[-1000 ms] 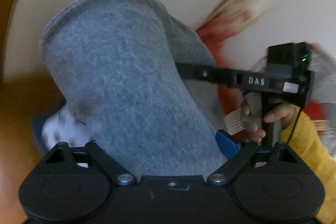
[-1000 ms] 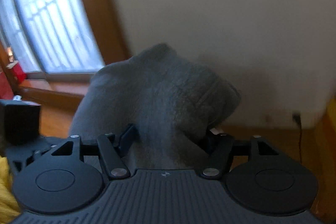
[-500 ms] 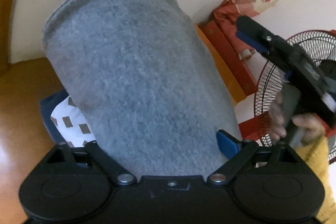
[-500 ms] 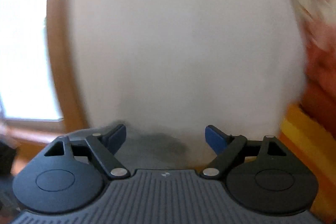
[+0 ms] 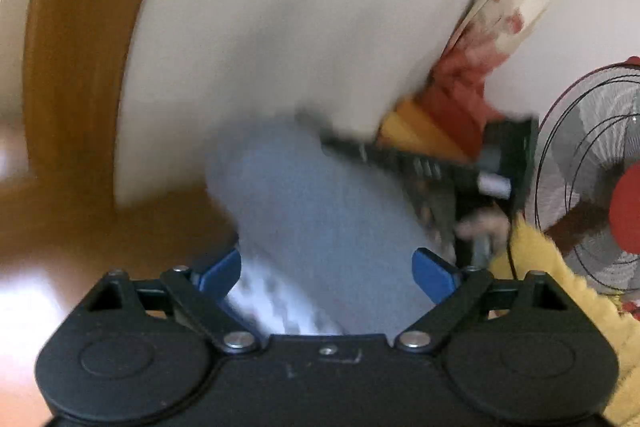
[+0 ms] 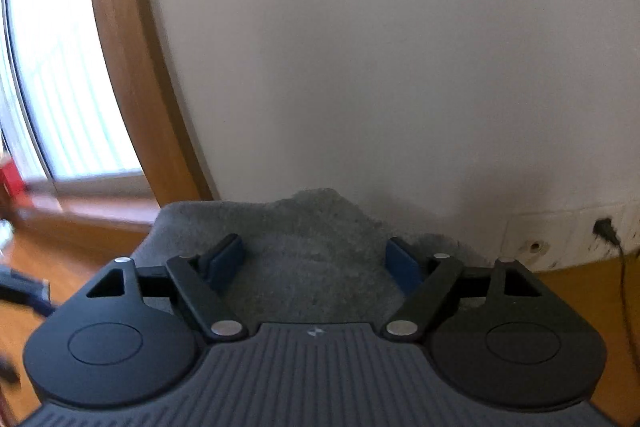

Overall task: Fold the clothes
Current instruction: 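Grasp the grey bundle with the left gripper and carry it toward the clothes stack, then lower the grey bundle onto the clothes stack with the left gripper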

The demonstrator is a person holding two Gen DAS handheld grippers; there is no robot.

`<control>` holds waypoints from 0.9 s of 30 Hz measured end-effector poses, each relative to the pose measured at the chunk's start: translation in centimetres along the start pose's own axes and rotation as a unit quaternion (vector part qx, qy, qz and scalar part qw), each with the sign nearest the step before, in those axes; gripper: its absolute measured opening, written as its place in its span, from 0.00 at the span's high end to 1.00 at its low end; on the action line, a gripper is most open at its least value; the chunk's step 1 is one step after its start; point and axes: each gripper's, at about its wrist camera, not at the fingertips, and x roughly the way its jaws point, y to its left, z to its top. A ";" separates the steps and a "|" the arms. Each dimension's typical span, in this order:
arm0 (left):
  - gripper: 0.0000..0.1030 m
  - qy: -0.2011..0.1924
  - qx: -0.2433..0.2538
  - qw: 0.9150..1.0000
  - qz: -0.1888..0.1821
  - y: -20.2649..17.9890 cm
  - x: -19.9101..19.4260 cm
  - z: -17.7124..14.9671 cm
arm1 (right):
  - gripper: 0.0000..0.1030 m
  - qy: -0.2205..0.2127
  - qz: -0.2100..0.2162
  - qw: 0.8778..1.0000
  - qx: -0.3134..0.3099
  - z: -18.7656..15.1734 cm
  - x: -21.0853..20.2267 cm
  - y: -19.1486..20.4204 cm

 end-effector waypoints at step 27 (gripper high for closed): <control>0.00 0.028 0.091 0.991 0.092 -3.0 13.7 1.1 | 0.22 -0.044 -0.243 0.969 0.024 -4.8 -4.4 -1.7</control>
